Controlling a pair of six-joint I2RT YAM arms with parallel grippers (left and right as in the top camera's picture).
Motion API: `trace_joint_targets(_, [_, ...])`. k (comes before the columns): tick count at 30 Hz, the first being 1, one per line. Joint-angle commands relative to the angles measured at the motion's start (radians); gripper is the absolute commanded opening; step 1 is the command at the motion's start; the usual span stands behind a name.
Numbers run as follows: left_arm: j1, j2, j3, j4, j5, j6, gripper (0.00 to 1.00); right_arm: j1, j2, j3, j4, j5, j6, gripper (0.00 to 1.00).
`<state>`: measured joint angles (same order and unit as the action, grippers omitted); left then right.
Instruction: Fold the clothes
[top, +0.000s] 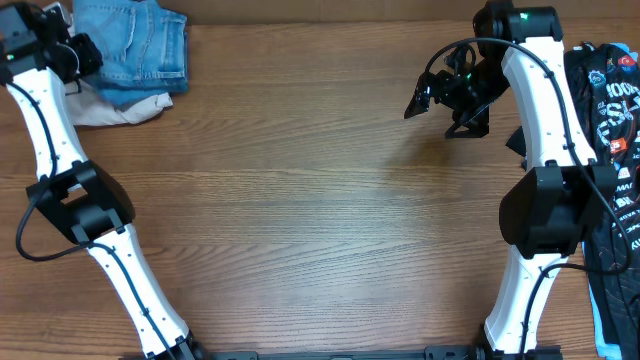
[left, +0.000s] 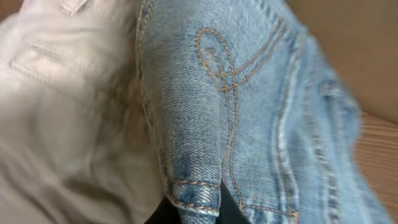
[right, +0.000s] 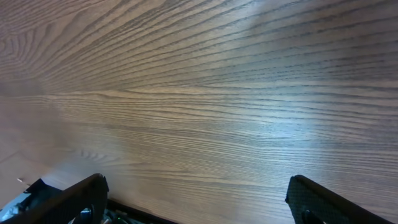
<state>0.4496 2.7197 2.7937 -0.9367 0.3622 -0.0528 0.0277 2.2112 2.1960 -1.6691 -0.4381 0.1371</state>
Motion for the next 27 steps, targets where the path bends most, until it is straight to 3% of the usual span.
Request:
trace_joint_targets(1, [-0.013, -0.006, 0.130, -0.024, 0.035, 0.008, 0.04, 0.005, -0.037, 0.027, -0.001, -0.007, -0.007, 0.96])
trace_joint_targets(15, [-0.034, -0.006, 0.335, -0.113, 0.113, 0.020, 0.04, 0.005, -0.037, 0.027, -0.002, -0.007, -0.011, 0.96])
trace_joint_targets(27, [-0.046, -0.055, 0.349, -0.100, 0.216, -0.015, 0.04, 0.005, -0.037, 0.027, -0.001, -0.007, -0.011, 0.96])
